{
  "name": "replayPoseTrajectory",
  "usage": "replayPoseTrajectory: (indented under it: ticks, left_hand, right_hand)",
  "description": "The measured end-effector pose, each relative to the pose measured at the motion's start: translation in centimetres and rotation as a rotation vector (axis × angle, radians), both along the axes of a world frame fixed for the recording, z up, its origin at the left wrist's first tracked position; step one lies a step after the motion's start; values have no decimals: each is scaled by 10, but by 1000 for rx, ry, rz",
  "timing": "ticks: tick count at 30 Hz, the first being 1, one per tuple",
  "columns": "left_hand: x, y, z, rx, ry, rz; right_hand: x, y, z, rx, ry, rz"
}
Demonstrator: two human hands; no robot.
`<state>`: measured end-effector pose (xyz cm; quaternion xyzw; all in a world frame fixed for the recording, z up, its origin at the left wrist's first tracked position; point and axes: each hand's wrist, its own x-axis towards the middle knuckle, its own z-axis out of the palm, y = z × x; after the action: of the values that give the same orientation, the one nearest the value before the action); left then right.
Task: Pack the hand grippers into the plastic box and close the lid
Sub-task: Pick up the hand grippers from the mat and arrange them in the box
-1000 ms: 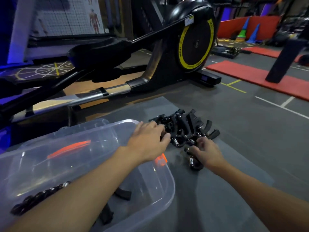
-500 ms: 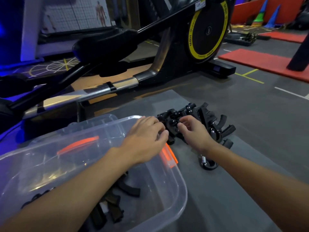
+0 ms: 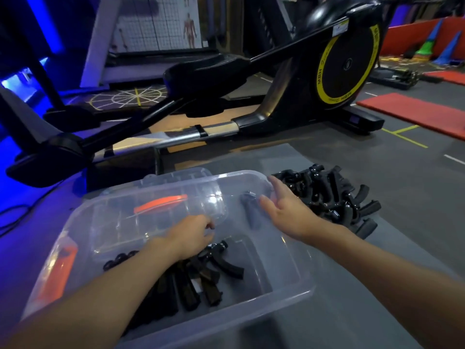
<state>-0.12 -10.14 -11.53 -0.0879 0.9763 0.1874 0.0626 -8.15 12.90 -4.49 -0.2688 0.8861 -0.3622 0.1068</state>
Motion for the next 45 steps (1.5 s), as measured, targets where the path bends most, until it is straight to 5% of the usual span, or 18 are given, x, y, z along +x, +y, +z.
replayPoseTrajectory:
  ticks: [14,29,45]
  left_hand:
    - [-26,15,-50,5,-219,-158]
    - [-26,14,-58,-113,-130,-256]
    - [23,-30,-21,298,31,-52]
  right_hand:
    - [-3,0,-4,9,24,0]
    - [-4,0,-5,9,10,-17]
    - [1,-2,0,17,5,-36]
